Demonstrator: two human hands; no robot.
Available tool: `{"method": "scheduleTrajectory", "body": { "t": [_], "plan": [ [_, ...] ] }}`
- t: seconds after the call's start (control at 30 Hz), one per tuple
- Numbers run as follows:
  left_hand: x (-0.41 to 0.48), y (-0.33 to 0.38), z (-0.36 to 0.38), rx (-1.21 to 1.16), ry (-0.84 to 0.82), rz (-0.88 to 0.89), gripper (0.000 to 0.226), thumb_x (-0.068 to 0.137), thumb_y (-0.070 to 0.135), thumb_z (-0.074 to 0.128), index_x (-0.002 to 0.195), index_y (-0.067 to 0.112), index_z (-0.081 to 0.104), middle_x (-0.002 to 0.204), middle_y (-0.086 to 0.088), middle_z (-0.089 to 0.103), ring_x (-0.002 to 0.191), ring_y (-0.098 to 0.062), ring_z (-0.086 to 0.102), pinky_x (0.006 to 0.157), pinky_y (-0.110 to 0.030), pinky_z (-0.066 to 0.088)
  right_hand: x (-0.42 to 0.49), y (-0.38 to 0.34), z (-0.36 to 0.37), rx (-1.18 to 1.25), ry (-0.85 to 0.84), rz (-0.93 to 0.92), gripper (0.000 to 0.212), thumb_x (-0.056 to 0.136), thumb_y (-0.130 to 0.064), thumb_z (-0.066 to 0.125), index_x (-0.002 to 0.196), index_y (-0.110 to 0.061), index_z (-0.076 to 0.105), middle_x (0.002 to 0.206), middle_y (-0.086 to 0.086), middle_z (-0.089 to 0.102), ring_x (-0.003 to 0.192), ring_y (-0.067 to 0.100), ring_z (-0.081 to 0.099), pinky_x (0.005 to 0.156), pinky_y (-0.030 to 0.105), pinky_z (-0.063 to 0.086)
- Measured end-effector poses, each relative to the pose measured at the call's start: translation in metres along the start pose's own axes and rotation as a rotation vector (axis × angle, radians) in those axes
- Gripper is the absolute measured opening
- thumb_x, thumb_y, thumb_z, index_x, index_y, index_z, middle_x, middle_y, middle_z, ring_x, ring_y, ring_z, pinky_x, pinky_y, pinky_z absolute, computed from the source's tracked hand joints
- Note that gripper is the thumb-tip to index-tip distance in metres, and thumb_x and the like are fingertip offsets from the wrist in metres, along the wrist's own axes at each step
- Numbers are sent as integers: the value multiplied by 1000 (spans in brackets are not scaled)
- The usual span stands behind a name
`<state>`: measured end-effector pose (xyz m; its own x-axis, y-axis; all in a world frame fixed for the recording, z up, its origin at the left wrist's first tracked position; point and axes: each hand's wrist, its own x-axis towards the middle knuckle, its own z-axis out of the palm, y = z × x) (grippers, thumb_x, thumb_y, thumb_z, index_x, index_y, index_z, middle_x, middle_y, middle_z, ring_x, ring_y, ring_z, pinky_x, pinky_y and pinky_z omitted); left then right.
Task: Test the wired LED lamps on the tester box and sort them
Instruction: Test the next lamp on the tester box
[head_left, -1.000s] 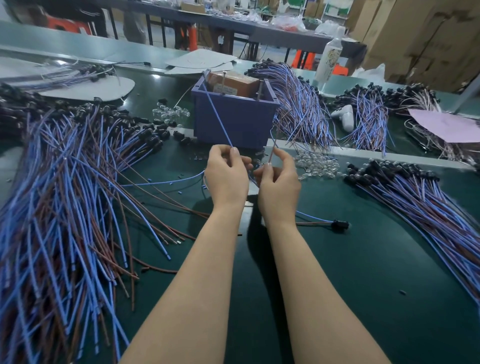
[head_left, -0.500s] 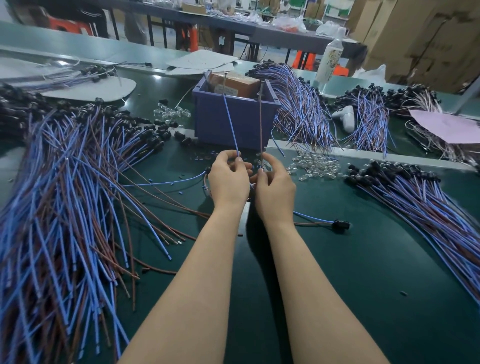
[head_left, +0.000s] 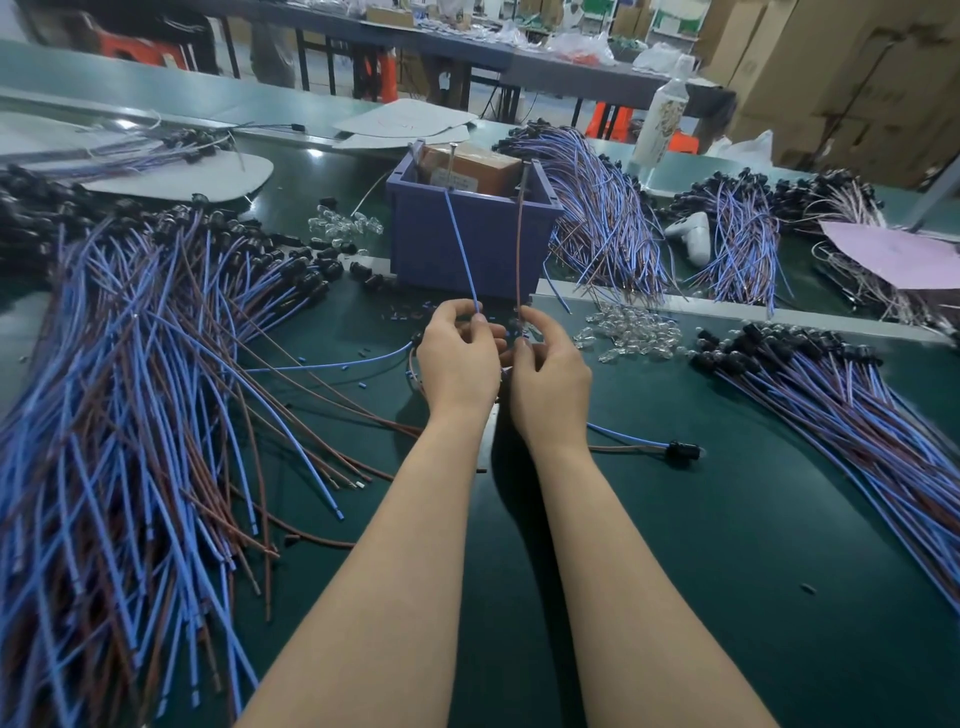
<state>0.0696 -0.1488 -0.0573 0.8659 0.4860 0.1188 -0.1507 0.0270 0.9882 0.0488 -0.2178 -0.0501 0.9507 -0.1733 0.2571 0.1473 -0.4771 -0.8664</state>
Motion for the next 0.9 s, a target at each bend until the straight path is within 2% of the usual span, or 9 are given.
{"method": "scheduleTrajectory", "body": {
  "t": [0.13,0.23,0.3,0.47,0.6,0.77,0.9],
  "plan": [
    [0,0,-1,1,2,2,10,96,5,46,100,11,54,70,4,62,54,0,60,51,-8,45,0,-1,0,-4,-8,5,36,94,-8,46,127,-17,57,110,8,69,101,23,62,84,24,40],
    [1,0,-1,7,1,6,9,96,5,47,98,12,53,70,5,63,49,6,58,49,-7,45,0,-2,0,-4,-10,4,36,93,-8,46,127,-16,57,110,8,69,102,24,62,88,28,44],
    [2,0,-1,15,0,4,10,96,6,47,100,12,54,70,6,63,52,4,60,51,-7,46,-1,-2,0,-4,-11,4,36,94,-8,46,127,-17,57,109,8,70,101,25,62,88,30,45],
    [3,-1,-1,38,-5,3,10,96,8,48,98,15,54,70,8,64,60,-2,61,56,-10,48,-1,-1,-1,2,-14,8,35,94,-8,47,124,-18,59,102,7,71,96,22,63,82,24,41],
    [2,0,-1,30,-11,0,10,96,8,48,99,14,55,71,7,64,62,-3,62,50,-7,45,-2,-1,-1,-2,-18,0,34,94,-8,46,125,-17,59,109,7,70,99,22,62,81,19,39],
    [3,0,-1,55,-11,6,11,96,9,48,101,15,56,73,6,65,64,-6,63,53,-5,46,-2,-1,-1,0,-27,6,33,94,-8,46,124,-16,59,107,7,70,98,22,62,78,17,38],
    [3,-1,-2,82,-4,16,10,95,11,49,98,18,55,71,9,64,59,0,62,52,-4,43,-2,-2,-1,-6,-21,7,34,93,-7,47,124,-16,60,109,7,70,101,22,62,79,18,37]
  ]
}}
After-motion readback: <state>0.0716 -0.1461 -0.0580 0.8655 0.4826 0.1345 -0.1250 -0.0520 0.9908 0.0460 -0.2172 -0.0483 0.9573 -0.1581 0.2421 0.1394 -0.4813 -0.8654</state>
